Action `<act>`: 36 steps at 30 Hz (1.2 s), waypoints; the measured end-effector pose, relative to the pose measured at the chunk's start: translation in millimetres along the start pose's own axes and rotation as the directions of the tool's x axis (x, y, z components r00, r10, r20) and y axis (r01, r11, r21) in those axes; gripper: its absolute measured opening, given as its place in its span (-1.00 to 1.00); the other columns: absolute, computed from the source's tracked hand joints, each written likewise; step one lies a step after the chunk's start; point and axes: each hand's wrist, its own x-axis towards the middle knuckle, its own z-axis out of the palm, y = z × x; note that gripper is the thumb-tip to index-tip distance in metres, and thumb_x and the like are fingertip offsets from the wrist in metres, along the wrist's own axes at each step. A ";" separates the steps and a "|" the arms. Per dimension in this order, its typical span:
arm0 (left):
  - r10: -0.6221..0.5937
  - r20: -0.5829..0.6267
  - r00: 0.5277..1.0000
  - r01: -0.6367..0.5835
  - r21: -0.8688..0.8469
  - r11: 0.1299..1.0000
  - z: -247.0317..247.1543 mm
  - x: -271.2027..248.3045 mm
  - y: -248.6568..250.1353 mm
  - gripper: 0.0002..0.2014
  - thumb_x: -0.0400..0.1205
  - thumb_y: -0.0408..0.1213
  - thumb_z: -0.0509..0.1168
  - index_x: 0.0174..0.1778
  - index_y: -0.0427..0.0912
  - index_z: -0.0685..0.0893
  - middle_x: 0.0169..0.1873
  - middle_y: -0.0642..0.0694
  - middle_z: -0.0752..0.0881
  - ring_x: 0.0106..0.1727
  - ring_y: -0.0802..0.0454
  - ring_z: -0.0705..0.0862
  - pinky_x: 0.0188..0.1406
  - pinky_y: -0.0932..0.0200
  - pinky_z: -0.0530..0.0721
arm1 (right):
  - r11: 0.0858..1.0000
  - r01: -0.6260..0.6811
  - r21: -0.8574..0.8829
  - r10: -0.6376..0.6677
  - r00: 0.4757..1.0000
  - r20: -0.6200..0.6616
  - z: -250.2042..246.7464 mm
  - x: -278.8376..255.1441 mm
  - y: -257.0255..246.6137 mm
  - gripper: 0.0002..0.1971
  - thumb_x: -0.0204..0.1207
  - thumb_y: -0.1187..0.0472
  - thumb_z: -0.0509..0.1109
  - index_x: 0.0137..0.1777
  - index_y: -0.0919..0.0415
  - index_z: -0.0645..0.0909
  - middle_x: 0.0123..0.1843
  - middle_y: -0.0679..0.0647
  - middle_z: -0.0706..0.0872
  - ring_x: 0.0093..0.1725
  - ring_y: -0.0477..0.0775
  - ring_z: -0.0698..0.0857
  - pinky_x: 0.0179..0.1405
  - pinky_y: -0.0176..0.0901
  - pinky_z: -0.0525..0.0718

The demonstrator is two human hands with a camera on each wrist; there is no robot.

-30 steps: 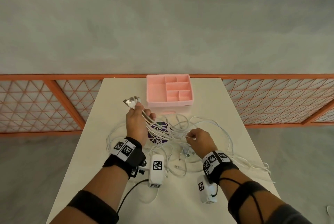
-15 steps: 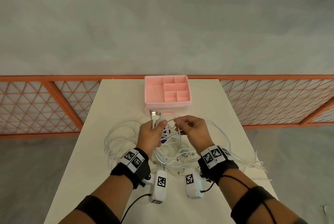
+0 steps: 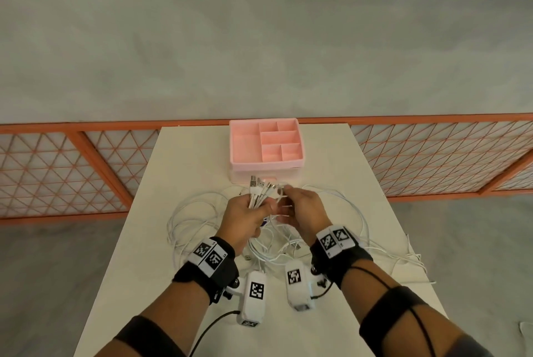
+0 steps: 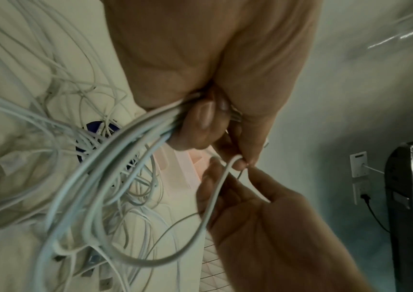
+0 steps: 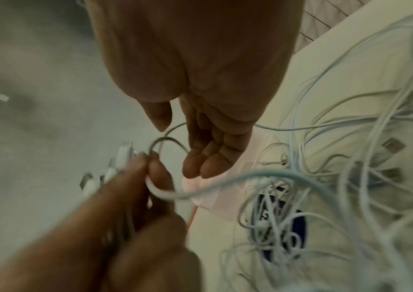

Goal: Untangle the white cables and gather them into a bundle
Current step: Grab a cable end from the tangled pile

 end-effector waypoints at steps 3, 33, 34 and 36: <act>-0.018 0.073 0.997 0.017 0.017 1.000 -1.9 -6.0 -4.6 -0.92 0.58 -0.41 0.49 -0.20 -0.16 0.77 -0.47 -0.10 0.45 -0.56 0.11 0.24 -0.62 0.28 0.25 | 0.998 0.007 0.062 -0.005 1.000 -0.029 0.1 11.9 -21.8 -0.84 0.63 0.37 0.31 0.07 0.46 0.67 -0.29 0.27 0.74 -0.37 0.15 0.69 -0.32 -0.06 0.68; -0.272 -0.023 0.962 0.272 0.165 0.948 -36.1 15.7 -46.5 -0.86 0.55 -0.42 0.51 -0.27 -0.17 0.71 -0.31 -0.26 0.62 -0.59 0.06 0.29 -0.63 0.32 0.30 | 0.973 0.052 0.224 -0.085 0.987 0.138 -3.7 40.4 -95.7 -0.68 0.78 0.17 0.06 0.10 0.26 0.65 -0.18 0.14 0.83 -0.29 0.05 0.79 -0.26 -0.15 0.62; -0.274 -0.026 0.961 0.275 0.174 0.946 -36.5 17.4 -46.3 -0.87 0.55 -0.42 0.51 -0.26 -0.18 0.71 -0.33 -0.25 0.58 -0.59 0.06 0.28 -0.63 0.32 0.30 | 0.979 0.069 0.192 -0.097 0.985 0.143 -1.6 39.5 -97.9 -0.67 0.79 0.15 0.07 0.09 0.27 0.65 -0.28 0.12 0.80 -0.39 0.03 0.73 -0.33 -0.17 0.57; -0.266 -0.042 0.963 0.269 0.177 0.947 -36.0 20.3 -42.8 -0.91 0.56 -0.43 0.50 -0.19 -0.22 0.73 -0.39 -0.19 0.50 -0.58 0.07 0.27 -0.64 0.32 0.29 | 0.989 0.106 0.099 -0.121 0.979 0.161 3.0 36.9 -97.1 -0.66 0.78 0.14 0.09 0.09 0.32 0.66 -0.45 0.10 0.69 -0.57 0.00 0.54 -0.44 -0.14 0.44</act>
